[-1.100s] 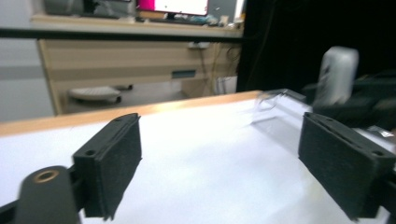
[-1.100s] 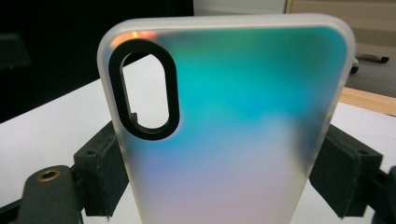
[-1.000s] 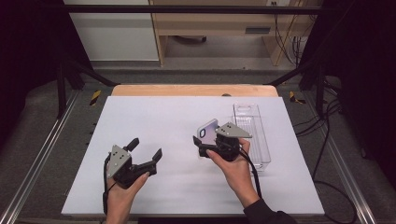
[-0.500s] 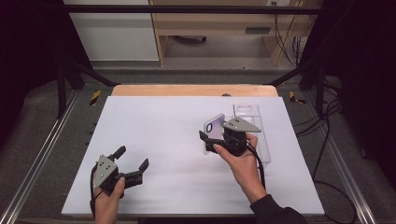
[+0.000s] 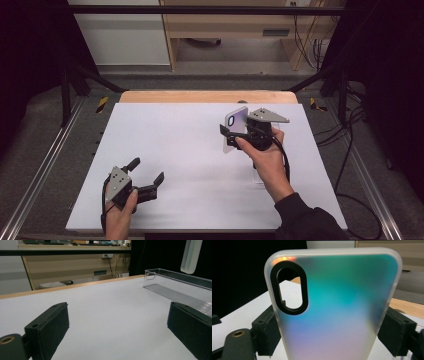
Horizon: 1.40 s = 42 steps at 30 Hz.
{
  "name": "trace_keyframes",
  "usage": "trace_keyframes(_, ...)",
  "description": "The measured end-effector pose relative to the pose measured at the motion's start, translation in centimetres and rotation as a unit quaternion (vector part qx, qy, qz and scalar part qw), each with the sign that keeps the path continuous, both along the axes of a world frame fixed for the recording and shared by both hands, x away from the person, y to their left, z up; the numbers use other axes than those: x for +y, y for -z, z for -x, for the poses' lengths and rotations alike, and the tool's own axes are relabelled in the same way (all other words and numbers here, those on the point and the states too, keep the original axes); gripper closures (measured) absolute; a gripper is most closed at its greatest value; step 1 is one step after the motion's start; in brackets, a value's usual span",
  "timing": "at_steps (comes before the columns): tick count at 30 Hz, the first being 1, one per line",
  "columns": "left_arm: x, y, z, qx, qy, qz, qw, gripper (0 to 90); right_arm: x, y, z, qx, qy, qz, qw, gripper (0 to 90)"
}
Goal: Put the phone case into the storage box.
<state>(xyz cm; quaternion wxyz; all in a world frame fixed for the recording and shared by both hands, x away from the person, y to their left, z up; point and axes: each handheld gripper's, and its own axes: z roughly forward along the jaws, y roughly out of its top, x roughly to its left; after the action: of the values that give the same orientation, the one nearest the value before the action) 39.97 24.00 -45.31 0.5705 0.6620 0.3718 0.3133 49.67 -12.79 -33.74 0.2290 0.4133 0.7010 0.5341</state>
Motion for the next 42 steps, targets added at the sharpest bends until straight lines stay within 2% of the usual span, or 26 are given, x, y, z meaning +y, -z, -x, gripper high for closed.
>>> trace_keyframes(10,0.2,0.0,-0.1,0.002,-0.003,0.006,1.0,3.5,-1.9,-2.1,-2.1,-0.004,0.036,-0.003,0.9993,17.1)
trace_keyframes(17,0.2,0.1,-0.1,0.004,-0.003,0.007,1.0,3.5,-3.2,-2.9,-3.4,-0.005,0.058,-0.003,0.9983,17.1)
trace_keyframes(29,0.2,0.3,-0.4,0.01,0.001,0.009,0.9999,3.5,-5.3,-2.4,-5.1,0.0,0.102,0.006,0.9947,17.1)
trace_keyframes(42,0.2,0.4,-0.3,0.009,0.006,0.01,0.9999,2.1,-7.0,-1.8,-6.4,0.0,0.132,0.007,0.9913,17.1)
